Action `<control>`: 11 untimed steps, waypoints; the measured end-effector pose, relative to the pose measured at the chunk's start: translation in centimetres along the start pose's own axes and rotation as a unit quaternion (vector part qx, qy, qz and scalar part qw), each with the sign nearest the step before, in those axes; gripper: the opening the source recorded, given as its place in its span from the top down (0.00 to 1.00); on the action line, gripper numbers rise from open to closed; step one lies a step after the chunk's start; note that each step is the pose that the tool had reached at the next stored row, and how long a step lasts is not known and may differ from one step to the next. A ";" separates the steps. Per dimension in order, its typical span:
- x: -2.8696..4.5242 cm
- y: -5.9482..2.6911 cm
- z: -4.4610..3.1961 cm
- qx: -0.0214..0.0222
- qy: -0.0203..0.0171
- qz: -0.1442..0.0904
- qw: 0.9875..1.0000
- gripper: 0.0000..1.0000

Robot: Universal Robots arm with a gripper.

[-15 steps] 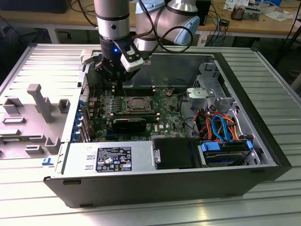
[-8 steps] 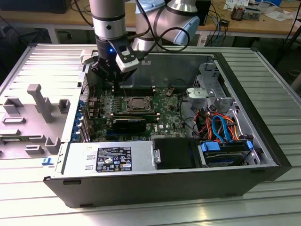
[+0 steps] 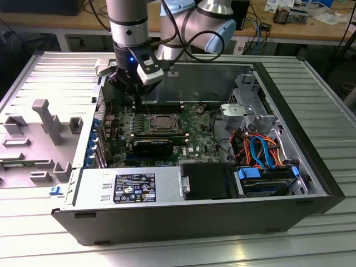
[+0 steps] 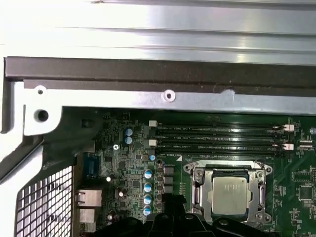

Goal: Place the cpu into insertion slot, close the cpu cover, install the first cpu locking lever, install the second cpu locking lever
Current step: 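Install the first cpu locking lever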

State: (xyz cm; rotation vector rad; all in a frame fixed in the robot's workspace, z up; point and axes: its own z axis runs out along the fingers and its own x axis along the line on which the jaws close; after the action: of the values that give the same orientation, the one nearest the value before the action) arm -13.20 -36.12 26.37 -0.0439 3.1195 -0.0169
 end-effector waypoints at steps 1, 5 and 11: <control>-0.01 0.14 0.04 0.000 0.000 0.000 1.000 0.89; -0.01 0.75 0.20 -0.001 0.000 0.000 1.000 0.89; -0.06 1.84 0.44 -0.001 0.000 0.000 1.000 0.89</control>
State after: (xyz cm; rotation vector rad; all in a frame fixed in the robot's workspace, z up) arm -13.18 -34.28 25.91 -0.0439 3.1197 -0.0130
